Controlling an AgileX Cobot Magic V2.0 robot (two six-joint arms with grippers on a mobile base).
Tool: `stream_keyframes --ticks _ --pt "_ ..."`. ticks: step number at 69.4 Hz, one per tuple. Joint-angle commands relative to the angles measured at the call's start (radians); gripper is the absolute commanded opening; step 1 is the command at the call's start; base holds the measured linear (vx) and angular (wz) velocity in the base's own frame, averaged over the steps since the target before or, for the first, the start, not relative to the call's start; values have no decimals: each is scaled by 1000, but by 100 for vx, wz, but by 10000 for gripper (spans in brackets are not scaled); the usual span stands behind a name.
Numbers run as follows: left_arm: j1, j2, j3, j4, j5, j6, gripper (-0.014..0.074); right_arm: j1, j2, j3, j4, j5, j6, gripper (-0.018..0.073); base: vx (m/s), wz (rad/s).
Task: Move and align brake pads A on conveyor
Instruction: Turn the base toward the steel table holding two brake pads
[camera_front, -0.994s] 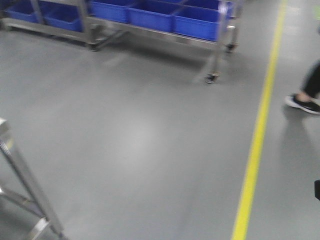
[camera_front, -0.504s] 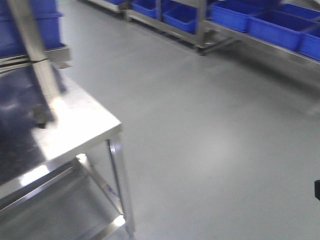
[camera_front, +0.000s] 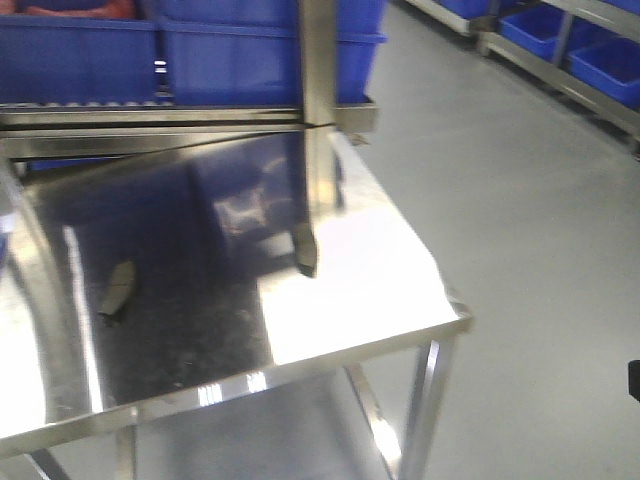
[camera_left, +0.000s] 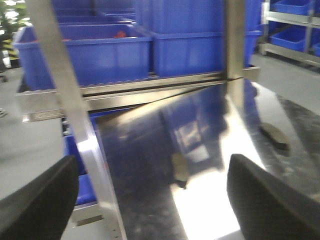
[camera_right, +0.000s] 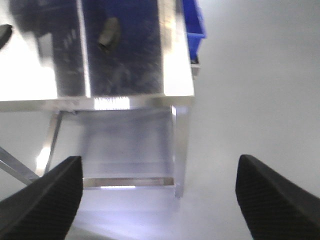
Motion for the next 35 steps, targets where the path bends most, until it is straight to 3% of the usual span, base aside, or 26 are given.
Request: stream_keyframes --ticks 1,15,35 --pt "3 22 -17 -6 -74 0 565 -4 9 -21 -1 -59 -7 592 22 66" --pt "3 22 -17 -6 -74 0 565 -4 9 -21 -1 -60 -7 592 22 50" --pt "3 22 -17 -6 -74 0 565 -4 9 -21 -1 -60 -7 592 24 23"
